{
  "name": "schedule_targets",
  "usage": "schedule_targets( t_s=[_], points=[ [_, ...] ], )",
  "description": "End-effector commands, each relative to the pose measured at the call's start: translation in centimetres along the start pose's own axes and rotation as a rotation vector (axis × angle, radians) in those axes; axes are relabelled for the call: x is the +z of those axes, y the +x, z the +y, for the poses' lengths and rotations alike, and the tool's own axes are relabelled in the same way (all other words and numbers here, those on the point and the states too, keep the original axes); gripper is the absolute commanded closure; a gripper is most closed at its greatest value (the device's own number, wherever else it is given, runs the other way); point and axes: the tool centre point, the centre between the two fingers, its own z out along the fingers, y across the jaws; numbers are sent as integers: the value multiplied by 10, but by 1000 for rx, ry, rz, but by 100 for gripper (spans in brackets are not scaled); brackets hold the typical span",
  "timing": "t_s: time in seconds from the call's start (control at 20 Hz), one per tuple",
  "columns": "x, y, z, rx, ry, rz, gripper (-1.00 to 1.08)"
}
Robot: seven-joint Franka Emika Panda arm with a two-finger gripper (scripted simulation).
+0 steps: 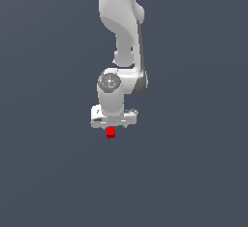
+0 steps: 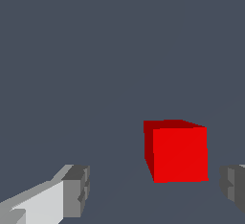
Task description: Pick up the red cube and move it to a goal position.
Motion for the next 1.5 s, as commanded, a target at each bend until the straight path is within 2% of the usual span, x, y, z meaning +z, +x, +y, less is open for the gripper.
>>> schedule_targets(
  t_s=[0.0,0.35,0.75,0.8,1.45],
  points=[
    [17,2,9,-12,0,0,-92],
    [43,5,23,-29,-1,-3,-92],
    [44,7,23,-30,-1,-4,-92],
    [44,7,23,-30,-1,-4,108],
    [41,7,22,-29,-1,-4,108]
  ],
)
